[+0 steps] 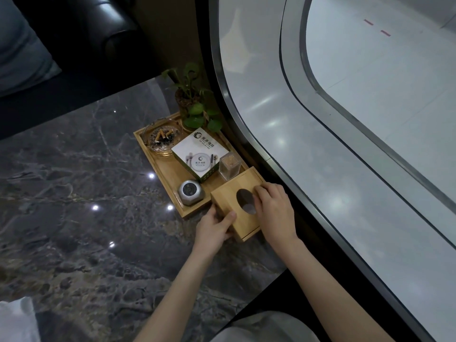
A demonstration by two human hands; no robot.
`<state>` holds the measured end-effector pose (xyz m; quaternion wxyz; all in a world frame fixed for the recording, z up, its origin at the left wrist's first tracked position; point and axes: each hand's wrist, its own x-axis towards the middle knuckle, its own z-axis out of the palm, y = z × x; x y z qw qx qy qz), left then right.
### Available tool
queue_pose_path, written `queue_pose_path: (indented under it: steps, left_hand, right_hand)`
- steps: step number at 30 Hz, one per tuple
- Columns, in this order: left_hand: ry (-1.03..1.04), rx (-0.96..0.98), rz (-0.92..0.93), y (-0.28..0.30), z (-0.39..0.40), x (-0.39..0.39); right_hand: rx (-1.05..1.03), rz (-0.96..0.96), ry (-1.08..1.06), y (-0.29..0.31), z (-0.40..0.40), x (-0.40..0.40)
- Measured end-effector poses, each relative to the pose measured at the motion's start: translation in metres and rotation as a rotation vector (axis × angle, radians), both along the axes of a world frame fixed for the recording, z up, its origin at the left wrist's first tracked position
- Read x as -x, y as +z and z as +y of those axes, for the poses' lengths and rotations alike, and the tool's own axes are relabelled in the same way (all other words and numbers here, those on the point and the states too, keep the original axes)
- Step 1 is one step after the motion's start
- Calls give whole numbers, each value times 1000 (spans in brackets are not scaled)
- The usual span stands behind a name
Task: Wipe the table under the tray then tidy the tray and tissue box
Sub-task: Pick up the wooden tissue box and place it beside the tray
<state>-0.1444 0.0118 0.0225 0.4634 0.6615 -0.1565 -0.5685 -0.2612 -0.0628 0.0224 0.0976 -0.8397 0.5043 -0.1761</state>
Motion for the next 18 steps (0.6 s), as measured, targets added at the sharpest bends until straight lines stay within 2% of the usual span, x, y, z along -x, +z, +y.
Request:
queue_pose_path:
  steps: [6, 13, 18]
  left_hand:
    - [-30, -12, -6, 0, -6, 3]
    - [-42, -68, -41, -1, -10, 4]
    - [-73, -57, -101, -2, -8, 4]
  right_hand:
    - [-10, -20, -20, -1, -3, 2]
    - [-42, 90, 17, 0, -2, 3]
    - [-41, 49, 16, 0, -3, 2]
